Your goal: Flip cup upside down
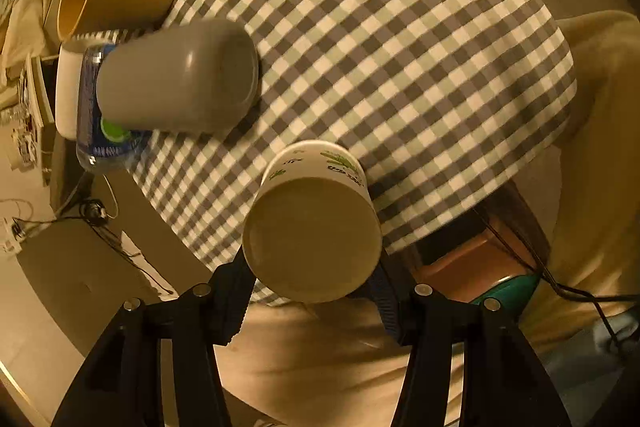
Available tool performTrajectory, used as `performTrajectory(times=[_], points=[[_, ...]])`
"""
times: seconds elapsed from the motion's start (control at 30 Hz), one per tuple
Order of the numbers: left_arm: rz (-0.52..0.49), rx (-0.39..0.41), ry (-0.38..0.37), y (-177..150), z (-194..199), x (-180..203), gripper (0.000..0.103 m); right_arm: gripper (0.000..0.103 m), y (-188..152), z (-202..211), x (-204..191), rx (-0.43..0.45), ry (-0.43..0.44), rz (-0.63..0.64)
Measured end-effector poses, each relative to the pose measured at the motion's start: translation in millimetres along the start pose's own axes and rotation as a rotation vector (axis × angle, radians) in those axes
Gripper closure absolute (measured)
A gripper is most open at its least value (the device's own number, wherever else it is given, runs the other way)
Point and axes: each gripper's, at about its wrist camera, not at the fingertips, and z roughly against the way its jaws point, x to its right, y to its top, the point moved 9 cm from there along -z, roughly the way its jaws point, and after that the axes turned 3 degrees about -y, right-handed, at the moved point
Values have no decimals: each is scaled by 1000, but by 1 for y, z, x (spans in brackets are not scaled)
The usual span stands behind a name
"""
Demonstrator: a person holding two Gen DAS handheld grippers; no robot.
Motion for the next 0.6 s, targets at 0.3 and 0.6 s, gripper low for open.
performTrajectory(times=[0.3, 0.6], points=[[34, 54, 3, 12, 5, -7, 45, 22, 3, 4, 12, 3, 14, -42], [247, 250, -115, -5, -3, -18, 45, 22, 4, 8, 22, 14, -5, -54]])
